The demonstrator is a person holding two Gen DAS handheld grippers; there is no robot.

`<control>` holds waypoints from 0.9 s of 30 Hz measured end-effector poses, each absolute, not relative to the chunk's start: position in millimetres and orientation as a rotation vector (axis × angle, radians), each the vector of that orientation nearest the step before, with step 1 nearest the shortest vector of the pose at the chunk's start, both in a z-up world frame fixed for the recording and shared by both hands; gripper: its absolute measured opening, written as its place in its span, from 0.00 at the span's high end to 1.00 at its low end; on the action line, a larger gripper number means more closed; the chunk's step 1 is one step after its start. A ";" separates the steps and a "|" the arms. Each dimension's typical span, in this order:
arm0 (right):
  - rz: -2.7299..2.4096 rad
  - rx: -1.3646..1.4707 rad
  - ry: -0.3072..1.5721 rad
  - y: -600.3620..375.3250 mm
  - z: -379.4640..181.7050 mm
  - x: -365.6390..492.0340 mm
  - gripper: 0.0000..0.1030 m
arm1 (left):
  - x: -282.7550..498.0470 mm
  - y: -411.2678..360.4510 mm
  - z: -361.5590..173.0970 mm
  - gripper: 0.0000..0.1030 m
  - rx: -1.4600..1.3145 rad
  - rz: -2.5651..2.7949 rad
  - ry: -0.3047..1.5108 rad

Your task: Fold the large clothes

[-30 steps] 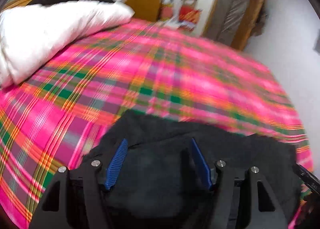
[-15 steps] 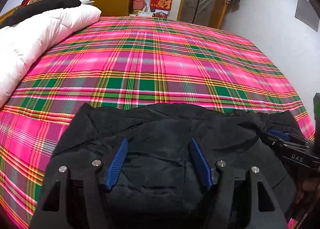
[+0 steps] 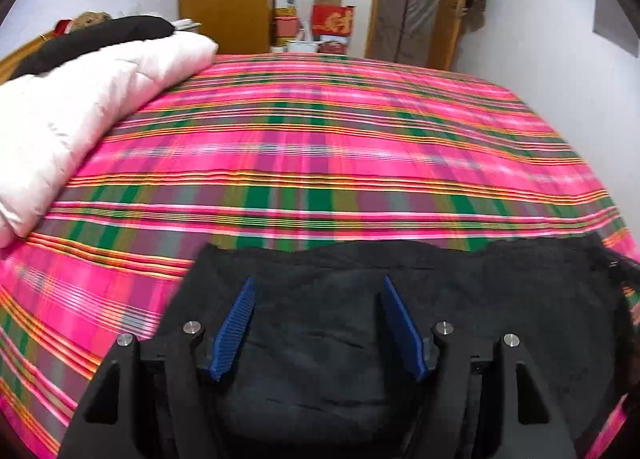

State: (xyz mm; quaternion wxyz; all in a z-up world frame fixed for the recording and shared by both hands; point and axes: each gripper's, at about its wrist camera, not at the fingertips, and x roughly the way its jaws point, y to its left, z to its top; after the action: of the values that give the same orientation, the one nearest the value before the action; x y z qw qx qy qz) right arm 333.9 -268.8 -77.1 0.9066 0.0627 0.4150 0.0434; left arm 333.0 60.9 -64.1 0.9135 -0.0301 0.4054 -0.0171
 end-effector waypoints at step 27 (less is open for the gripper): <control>0.007 0.154 0.847 -297.6 -85.3 308.5 0.53 | 329.4 79.3 -80.5 0.35 -0.163 -0.028 0.833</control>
State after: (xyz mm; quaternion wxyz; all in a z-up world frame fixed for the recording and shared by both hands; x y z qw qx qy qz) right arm 308.5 -297.6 -85.3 0.9088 0.0748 0.4104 0.0036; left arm 329.4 79.3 -80.5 0.9113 -0.0789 0.4039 -0.0134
